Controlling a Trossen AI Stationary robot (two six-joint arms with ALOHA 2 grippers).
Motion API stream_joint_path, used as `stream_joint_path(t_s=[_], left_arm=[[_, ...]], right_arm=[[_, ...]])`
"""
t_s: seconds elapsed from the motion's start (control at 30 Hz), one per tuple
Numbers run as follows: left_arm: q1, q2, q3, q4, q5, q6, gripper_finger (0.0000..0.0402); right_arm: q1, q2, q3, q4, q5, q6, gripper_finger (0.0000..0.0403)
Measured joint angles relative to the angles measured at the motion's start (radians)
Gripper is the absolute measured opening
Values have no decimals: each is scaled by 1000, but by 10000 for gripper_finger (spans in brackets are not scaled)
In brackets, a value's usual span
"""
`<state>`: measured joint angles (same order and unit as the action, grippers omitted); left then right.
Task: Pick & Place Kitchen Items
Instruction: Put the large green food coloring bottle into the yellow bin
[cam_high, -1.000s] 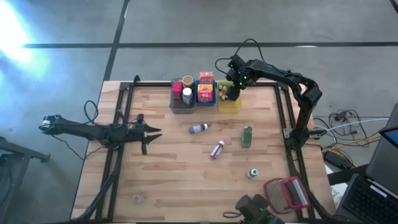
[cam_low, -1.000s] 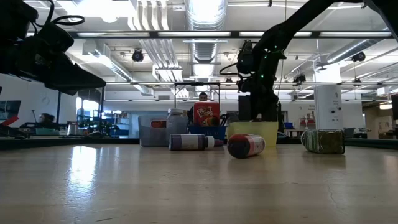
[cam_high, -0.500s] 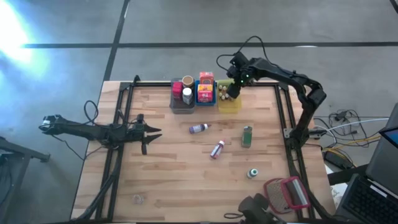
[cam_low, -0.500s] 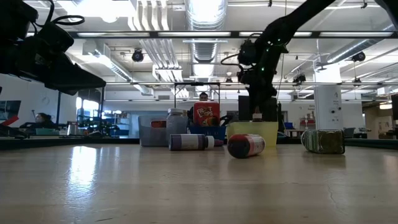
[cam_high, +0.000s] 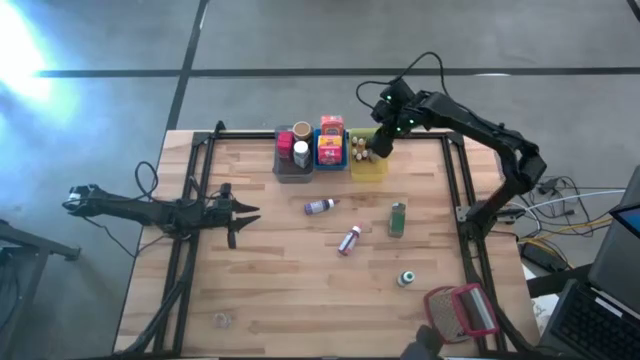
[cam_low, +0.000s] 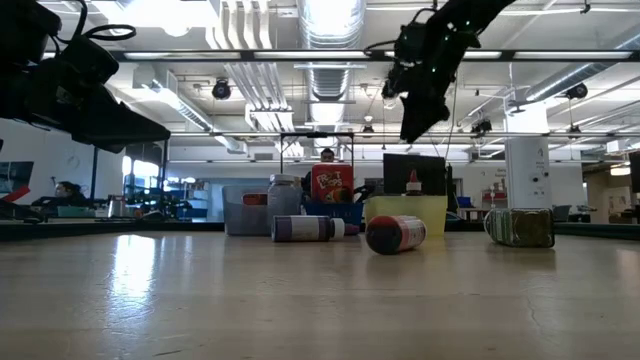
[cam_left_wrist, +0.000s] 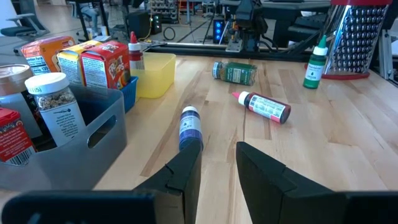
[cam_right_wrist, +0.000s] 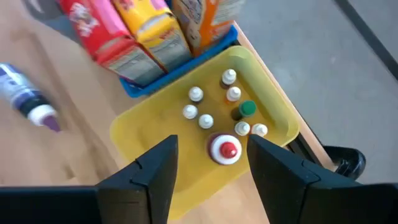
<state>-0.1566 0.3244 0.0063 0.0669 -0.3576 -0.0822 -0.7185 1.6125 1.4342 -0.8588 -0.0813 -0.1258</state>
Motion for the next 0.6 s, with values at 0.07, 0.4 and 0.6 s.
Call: stream_joint_path(t_s=[0.07, 0.4, 0.6], left_arm=[[0, 0, 0, 0, 0, 0, 108], [0, 0, 0, 0, 0, 0, 108], [0, 0, 0, 0, 0, 0, 108]], right_arm=[[16, -27, 0, -10, 0, 10, 183], [129, -174, 0, -142, 1, 41, 148], [235, -254, -2, -217, 1, 101, 130]])
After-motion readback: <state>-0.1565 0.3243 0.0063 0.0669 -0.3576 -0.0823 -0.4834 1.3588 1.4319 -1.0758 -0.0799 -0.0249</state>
